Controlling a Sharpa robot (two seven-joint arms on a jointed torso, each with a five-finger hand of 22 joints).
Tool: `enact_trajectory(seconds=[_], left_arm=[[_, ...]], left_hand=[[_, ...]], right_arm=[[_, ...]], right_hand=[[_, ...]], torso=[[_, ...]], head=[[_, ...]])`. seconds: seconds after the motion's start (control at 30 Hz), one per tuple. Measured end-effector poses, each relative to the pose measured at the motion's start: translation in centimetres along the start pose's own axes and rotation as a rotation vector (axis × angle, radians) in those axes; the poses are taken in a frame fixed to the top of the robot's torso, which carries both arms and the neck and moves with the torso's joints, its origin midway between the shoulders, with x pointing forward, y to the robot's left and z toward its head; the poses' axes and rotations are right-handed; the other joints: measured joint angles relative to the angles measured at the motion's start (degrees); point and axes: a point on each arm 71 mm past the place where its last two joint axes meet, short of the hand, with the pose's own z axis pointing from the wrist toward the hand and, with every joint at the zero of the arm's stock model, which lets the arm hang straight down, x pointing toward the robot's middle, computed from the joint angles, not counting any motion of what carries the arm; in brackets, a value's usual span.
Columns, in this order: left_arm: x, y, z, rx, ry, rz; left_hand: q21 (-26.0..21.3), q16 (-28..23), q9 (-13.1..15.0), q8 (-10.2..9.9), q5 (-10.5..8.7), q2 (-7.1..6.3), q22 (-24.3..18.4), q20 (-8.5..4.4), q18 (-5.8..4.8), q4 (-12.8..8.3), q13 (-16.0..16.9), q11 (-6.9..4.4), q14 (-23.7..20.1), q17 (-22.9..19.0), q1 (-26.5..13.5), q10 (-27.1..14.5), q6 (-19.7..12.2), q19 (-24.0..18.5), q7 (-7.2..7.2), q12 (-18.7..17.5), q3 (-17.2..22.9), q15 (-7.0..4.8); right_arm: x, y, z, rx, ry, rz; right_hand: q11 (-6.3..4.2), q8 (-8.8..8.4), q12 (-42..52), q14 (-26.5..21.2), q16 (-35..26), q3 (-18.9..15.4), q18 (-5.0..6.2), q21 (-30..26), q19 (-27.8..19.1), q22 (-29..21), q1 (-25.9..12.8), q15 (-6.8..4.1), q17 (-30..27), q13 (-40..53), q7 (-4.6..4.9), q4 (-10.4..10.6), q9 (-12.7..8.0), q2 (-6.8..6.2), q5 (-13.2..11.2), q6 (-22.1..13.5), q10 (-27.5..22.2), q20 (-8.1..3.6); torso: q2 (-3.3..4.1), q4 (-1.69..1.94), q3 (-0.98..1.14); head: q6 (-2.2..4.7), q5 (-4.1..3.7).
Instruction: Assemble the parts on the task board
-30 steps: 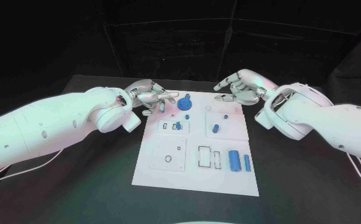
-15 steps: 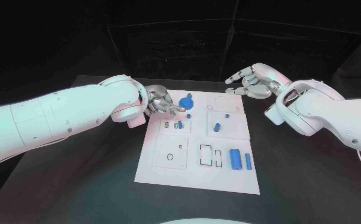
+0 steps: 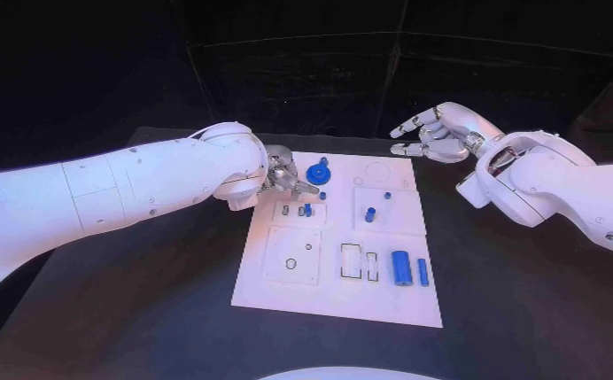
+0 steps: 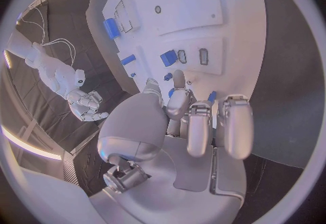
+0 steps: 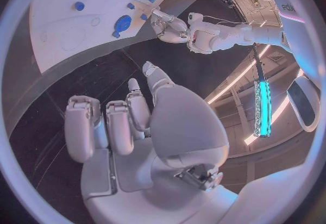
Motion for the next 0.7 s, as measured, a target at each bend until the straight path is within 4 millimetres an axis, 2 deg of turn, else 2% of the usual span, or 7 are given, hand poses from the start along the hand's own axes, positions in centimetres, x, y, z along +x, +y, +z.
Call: enact_trajectory(seconds=[0.43,0.7], left_arm=[[0.8,-0.7,0.9,-0.029,0.038,0.046],[1.1,-0.7,1.3,-0.04,0.053,0.061]], left_hand=[[0.2,0.0,0.6,0.3,0.0,0.0,0.0,0.0,0.01,0.0,0.0,0.0,0.0,0.0,0.0,0.0,-0.4,0.0,0.04,0.0,-0.6,0.0],[0.2,0.0,0.7,0.3,0.0,0.0,0.0,0.01,0.02,-0.2,0.0,0.01,0.0,0.0,0.0,0.0,-0.6,0.0,-0.17,0.0,-0.8,0.01]], right_arm=[[0.1,-0.3,0.3,0.023,0.013,-0.006],[0.2,-0.3,0.3,0.03,0.021,-0.007]], right_hand=[[-0.1,0.0,-1.3,0.0,-0.9,-0.2,0.0,-0.9,0.0,0.0,0.3,0.0,0.0,0.0,0.0,-0.2,-0.1,-0.3,0.4,0.0,-0.9,0.0],[-0.1,-0.01,-1.3,0.0,-0.9,-0.2,0.0,-0.9,0.0,0.0,0.3,0.0,0.0,-0.1,0.0,-0.2,-0.1,-0.3,0.4,0.0,-0.9,0.0]], torso=[[0.0,0.04,-0.04],[0.0,0.04,-0.04]], head=[[-0.05,0.07],[-0.38,-0.01]])
